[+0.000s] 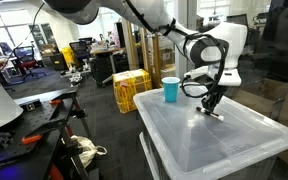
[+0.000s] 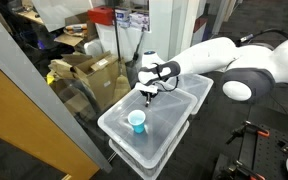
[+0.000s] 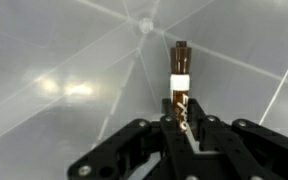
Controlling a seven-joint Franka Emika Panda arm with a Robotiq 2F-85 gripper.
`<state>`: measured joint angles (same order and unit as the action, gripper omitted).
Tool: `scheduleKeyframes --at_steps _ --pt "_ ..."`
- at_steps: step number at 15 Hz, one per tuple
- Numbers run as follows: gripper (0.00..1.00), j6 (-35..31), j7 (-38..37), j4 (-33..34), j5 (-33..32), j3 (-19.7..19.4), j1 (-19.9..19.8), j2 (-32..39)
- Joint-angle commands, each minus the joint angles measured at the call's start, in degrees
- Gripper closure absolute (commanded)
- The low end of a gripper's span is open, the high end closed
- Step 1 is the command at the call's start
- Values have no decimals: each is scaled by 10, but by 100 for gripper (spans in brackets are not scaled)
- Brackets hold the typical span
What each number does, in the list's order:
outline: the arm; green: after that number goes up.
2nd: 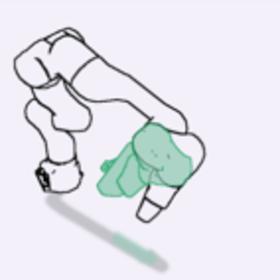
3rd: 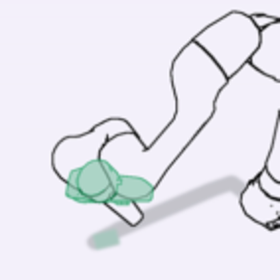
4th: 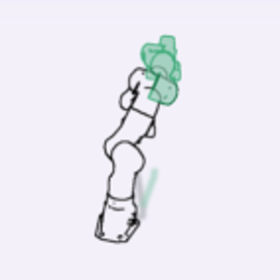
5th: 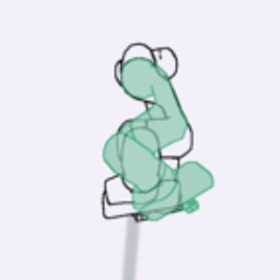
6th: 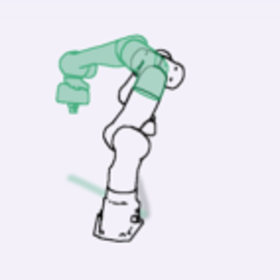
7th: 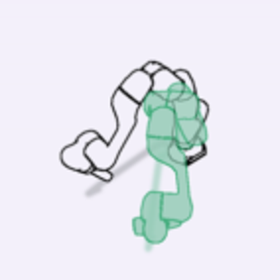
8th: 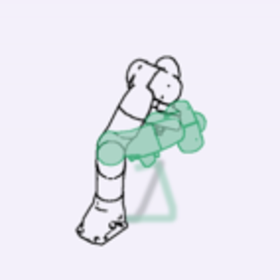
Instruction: Pick up the marker and put it in the blue cup
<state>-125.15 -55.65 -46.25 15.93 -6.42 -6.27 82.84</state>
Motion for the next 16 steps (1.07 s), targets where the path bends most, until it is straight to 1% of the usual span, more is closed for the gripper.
scheduleKeyframes --at_steps 1,8,16 --pt "95 18 -42 26 -12 -21 13 9" --pt "95 17 -117 23 -23 -78 47 3" --pt "95 31 -217 15 -64 -158 96 -6"
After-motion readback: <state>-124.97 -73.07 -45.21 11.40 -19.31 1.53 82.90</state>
